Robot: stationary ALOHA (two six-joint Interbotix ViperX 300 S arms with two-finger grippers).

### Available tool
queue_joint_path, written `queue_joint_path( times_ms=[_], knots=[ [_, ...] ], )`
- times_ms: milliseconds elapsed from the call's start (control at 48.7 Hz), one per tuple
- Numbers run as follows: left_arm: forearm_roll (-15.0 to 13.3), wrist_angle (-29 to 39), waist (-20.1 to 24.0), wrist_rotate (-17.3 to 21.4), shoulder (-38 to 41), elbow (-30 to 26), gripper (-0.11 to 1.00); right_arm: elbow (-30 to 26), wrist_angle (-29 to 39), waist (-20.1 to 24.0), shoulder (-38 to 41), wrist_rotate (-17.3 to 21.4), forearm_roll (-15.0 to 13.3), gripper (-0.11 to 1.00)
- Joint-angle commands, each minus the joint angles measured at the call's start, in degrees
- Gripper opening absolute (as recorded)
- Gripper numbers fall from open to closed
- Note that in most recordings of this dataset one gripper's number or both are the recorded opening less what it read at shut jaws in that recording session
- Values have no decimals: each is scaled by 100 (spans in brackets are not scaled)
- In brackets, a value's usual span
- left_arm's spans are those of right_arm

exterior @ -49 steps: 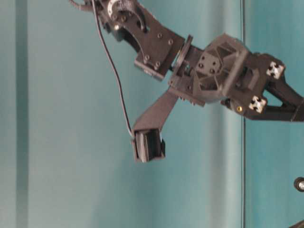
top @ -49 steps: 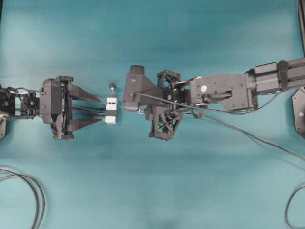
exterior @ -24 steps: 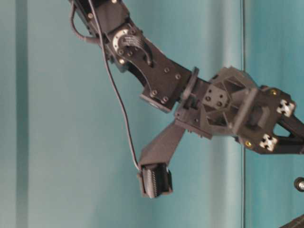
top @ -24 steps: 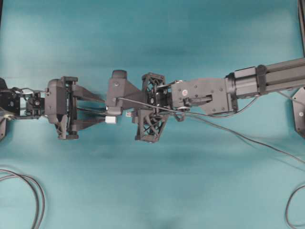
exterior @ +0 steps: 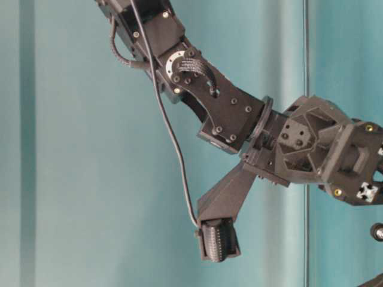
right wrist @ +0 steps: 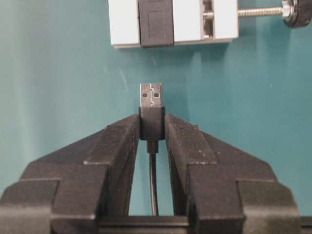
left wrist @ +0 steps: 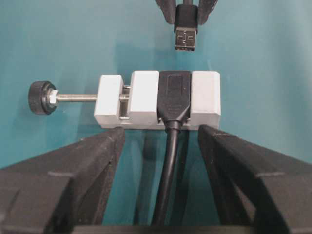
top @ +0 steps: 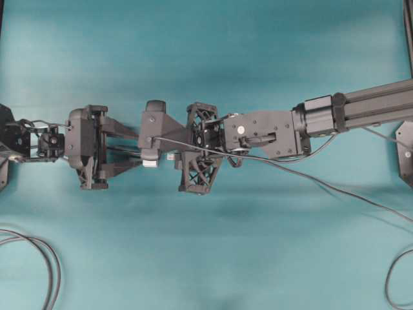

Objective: Insert the USB cable into the female connector supported by the left arm.
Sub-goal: 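Align the plug with the female connector held by the left gripper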

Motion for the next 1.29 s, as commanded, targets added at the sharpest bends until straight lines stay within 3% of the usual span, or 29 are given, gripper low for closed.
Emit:
queue_joint_path(
  times_ms=[0, 370, 1274],
  knots=[
    [0, -35, 18, 9, -44, -44, 75, -158, -88, -35, -105, 0, -26, 22],
    [-9, -26, 18, 0, -44, -105, 73, -272, -149, -53, -26, 9, -167, 22],
    [-9, -9, 18, 0, -44, -53, 73, -439, -149, -35, 123, 18, -167, 22]
  ],
)
